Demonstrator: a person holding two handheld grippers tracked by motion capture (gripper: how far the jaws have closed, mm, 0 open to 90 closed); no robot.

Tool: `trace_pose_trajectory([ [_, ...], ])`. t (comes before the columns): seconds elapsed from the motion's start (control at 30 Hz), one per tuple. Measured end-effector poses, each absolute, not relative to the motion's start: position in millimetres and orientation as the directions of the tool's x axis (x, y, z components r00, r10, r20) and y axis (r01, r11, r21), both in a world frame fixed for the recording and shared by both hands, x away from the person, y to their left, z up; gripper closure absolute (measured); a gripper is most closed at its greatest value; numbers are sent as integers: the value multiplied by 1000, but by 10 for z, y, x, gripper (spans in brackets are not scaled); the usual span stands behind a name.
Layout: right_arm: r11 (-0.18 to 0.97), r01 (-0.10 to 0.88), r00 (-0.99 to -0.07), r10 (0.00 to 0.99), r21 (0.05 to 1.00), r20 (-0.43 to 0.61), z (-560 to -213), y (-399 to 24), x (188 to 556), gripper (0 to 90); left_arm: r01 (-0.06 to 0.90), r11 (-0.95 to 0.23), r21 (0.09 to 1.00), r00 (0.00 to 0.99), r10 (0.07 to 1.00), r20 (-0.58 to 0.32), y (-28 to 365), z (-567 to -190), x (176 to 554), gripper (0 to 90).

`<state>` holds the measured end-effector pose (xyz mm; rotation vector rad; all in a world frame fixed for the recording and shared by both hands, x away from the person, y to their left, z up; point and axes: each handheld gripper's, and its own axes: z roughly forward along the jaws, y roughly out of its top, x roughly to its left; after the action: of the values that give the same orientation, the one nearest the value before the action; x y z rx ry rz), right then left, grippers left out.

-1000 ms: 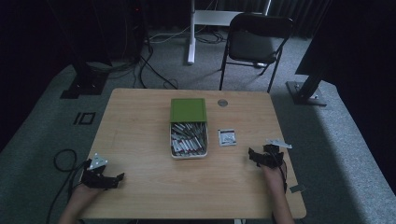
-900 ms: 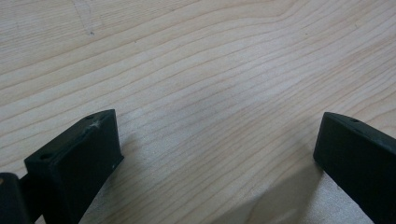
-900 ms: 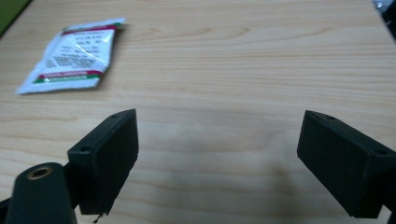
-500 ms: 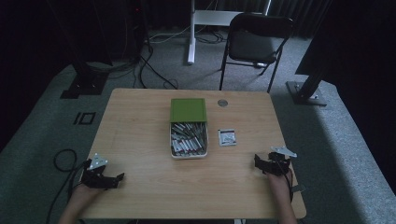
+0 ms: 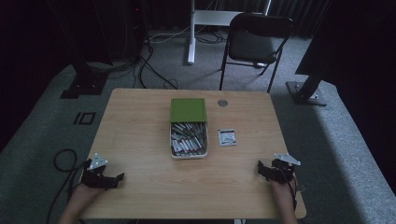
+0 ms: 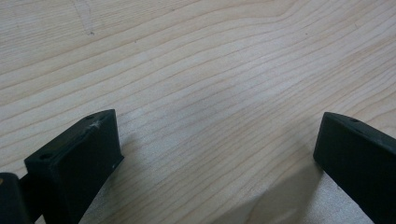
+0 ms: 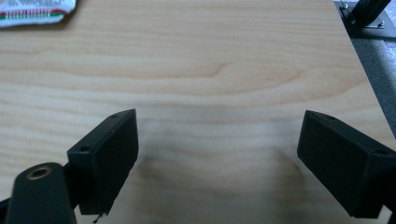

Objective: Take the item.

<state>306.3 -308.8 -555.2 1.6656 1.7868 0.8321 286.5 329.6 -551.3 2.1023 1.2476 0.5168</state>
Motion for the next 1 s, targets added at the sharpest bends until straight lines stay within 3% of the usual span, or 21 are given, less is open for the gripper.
trace_pose_trajectory([
  [0.6,68,678,-104,995,731,4,-5570,-3118,2811,127,632,-352,690,474,880,14,3296,-5512,2865,14],
  [1.0,32,686,-66,998,727,18,-5574,-3149,2748,122,632,-352,691,474,880,14,3296,-5513,2865,14],
])
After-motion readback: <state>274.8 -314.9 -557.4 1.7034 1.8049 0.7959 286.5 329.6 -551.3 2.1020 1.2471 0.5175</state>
